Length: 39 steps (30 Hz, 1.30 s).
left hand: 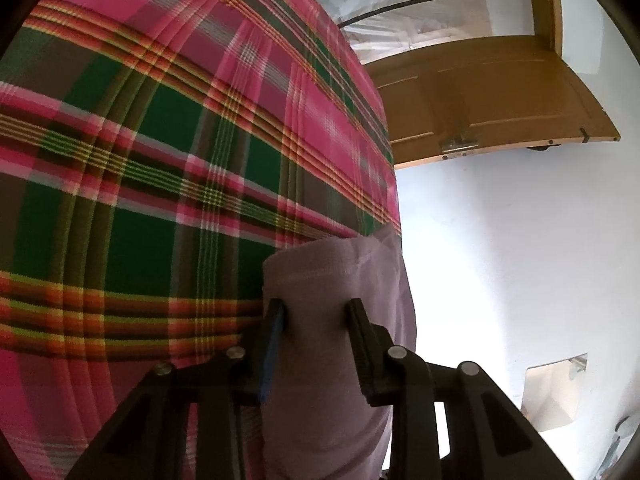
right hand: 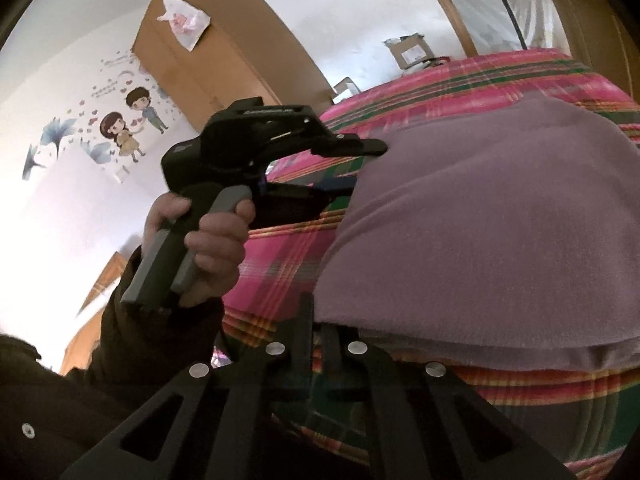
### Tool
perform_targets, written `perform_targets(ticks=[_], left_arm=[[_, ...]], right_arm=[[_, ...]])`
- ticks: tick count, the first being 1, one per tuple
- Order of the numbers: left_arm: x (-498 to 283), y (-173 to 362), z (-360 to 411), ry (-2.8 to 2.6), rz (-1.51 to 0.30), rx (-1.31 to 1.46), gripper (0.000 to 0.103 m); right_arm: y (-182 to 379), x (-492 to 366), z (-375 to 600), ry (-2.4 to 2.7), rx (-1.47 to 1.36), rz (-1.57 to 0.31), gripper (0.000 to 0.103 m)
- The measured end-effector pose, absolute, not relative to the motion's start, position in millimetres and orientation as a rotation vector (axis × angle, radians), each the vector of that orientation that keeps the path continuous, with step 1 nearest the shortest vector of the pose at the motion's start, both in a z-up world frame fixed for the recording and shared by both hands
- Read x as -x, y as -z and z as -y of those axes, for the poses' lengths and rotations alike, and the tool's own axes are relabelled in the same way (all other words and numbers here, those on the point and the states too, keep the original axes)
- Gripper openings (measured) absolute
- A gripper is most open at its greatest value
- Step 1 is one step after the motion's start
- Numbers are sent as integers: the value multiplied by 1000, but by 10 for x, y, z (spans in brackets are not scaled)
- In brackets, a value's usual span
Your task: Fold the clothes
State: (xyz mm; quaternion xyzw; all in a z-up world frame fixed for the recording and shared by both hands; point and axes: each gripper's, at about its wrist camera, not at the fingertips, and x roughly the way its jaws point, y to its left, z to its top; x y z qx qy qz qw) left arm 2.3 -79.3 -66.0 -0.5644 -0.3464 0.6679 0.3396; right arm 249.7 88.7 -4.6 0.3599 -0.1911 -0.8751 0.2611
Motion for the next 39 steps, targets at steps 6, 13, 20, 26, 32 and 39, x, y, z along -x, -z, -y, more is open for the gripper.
perform_targets(ticks=[6,13,20,26,32,39], left_arm=[[-10,711,808,-1714,956,1451,19],[0,726,833,-1698,969,1448,18],[28,734,873,-1703,966,1469,19],[-30,553,830,-1792,862,1455,26],[-166,445,883,-1842,781,1450,34],[-444,525,977,-1817,732,1471,34]], right_arm=[[52,-2556,-862,2368,-971,486,2],[73,-2603,-855,2363,-978,470,2],[154,-2563,-768,2371,-1037,378,2],[82,-2606,-657,2170,-1003,358,5],[-103,-2727,-624,2226,-929,203,10],[-251,-2649,-1158,2431,-868,313,21]])
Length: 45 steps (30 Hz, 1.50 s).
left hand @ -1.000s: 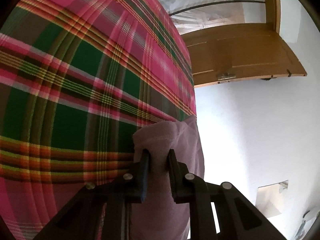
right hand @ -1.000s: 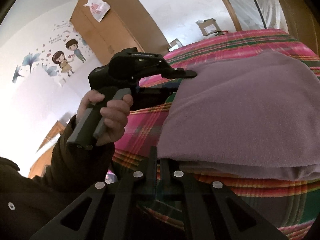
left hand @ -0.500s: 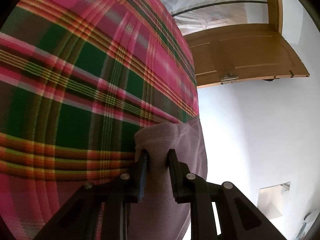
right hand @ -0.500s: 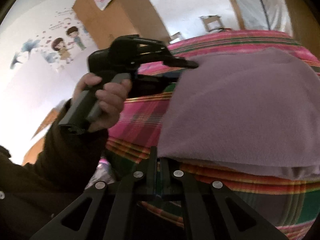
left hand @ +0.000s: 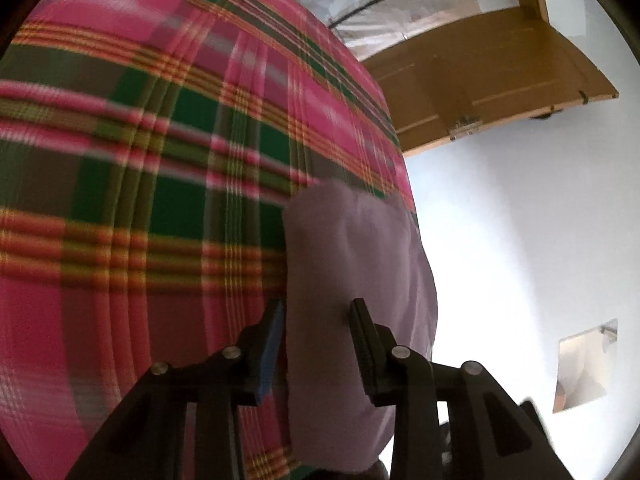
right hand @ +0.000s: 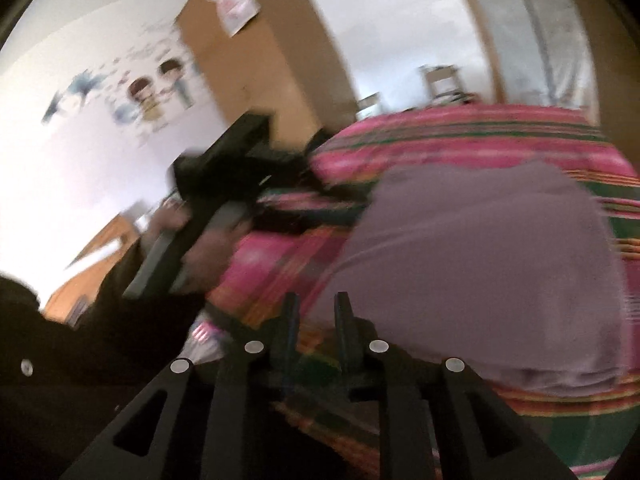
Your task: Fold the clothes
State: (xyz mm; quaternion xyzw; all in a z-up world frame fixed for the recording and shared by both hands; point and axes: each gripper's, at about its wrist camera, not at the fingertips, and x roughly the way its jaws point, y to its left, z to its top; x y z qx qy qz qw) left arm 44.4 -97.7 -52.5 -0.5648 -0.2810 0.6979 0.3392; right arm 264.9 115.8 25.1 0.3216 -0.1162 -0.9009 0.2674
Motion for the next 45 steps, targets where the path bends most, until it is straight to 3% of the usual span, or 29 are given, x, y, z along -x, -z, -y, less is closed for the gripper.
perform_targets(ticks=[12,19,33,36,45], left_arm=[[-951,636,889,-1770,655,1477,36],[-1230,673,863,-1760,577,1484,36],[-1329,602,980,-1733,526,1484,36],[-1308,489,1100,-1741,555,1431,36],[-661,262,1072,-1890,580,1369,36]], right_arm=[[-86,-2409,-1737,2700,-992,412,24],[-85,-2396,-1623,2688,-985,364,24],[-210,-2290,-1311,2691,-936,108,24],[-141,-2201,-1259,2678,-958,44,31],[26,-2333,-1304,2690,-1044,-80,35]])
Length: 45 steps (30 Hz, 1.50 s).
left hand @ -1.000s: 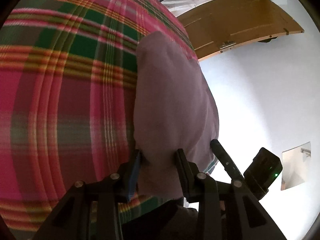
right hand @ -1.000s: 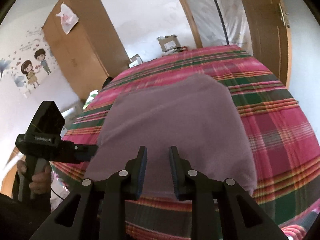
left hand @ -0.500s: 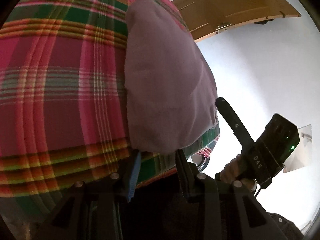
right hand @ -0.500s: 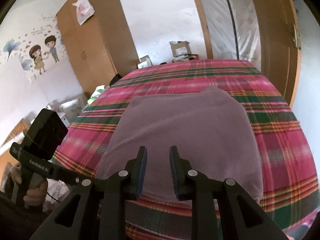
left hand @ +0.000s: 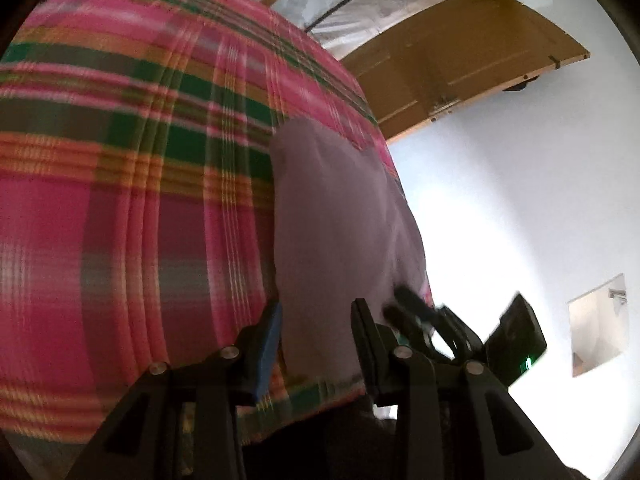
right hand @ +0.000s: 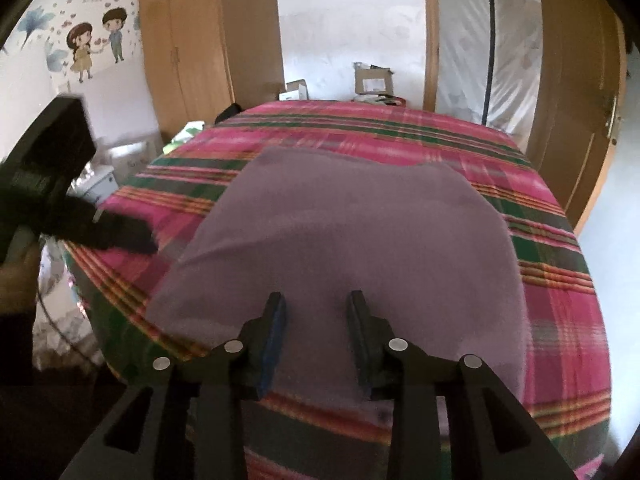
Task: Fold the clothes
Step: 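Press the folded sweater edge flat with the left gripper, then move the right gripper to the side edge of the folded sweater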
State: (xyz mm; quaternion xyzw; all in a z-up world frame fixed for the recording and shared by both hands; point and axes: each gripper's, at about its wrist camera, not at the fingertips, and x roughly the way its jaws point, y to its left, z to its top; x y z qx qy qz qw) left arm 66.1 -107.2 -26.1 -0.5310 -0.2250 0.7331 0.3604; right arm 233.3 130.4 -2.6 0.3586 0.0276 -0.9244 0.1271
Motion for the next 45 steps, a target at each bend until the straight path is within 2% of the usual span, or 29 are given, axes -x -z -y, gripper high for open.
perform_targets(ticks=[8,15,24,26,27,30,35,41,44,45], left_arm=[[-184,294,713,-1893,555,1387,36],[37,482,667,-1875,663,1449,36],[72,523,664,-1904,673,1448,36],[96,544,694,-1898,710,1458,36],[92,543,690,-1900,709,1457,36],[63,520,677,-1910,691,1450,36],[86,539,655,-1908,686,1444,37],[82,557,661,-1905,684,1446,40],[35,516,708,-1917,678,1432,40],[12,494,728,-1925,674,1423,40]], right_arm=[[-177,-2425,-1629,2816,-953,-55,36],[-147,-2155,-2257,2985,-993,151,38],[80,-1998,-2497,2826,-1027,419,37],[80,-2026,-2496,2804,-1010,437,24],[69,-2045,-2500,2803,-999,443,14],[30,-2110,-2512,2809,-968,459,11],[-42,-2235,-2496,2834,-917,469,10],[122,-2176,-2521,2832,-1017,522,11],[157,-2155,-2505,2832,-1054,507,16],[155,-2158,-2514,2837,-1060,507,21]])
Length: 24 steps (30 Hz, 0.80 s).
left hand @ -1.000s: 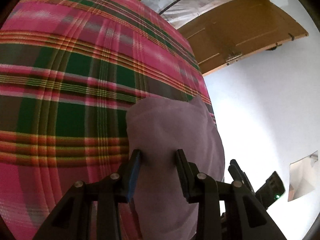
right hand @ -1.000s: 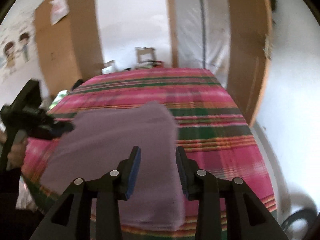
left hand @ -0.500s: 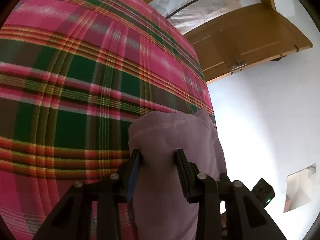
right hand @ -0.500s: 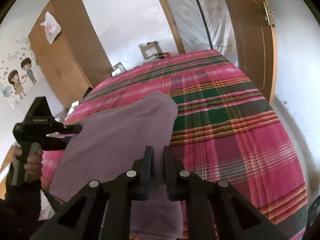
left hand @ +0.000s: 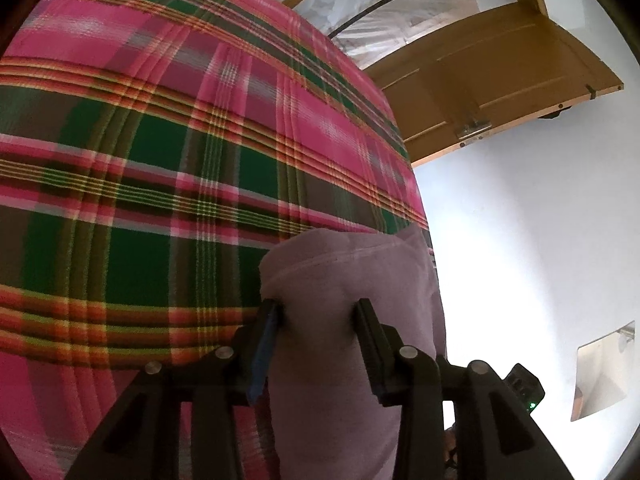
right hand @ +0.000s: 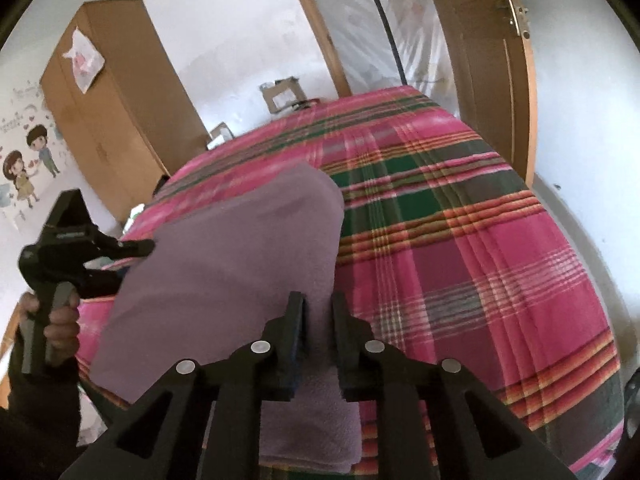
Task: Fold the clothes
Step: 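Move the right gripper to the side edge of the folded sweater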
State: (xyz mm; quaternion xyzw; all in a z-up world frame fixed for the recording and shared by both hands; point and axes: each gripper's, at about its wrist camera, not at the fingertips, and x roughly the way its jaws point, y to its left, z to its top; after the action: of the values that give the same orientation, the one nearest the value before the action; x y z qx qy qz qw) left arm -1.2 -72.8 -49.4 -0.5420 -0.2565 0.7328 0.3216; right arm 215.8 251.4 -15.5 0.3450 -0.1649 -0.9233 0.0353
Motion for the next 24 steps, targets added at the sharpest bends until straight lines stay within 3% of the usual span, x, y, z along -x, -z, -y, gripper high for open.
perform_targets(ticks=[4,15,17,18,24], left_arm=[[-68,458,814,-1924,670,1398,40],[-165,588,884,-1812,688,1406,40],[-158,610,883,-1798,693,1416,43],[-155,621,882,-1792,696,1421,43],[-231,695,966,-1738,717,1454,48]], right_arm=[[143,-2171,-2605,2843,-1052,544,38],[158,-2010,-2763,2708,-1043,651,40],[172,-1975,-2788,2688,-1036,675,48],[189,-1959,-2812,2662,-1034,704,58],[284,-1867,-2919,2588,-1055,793,58]])
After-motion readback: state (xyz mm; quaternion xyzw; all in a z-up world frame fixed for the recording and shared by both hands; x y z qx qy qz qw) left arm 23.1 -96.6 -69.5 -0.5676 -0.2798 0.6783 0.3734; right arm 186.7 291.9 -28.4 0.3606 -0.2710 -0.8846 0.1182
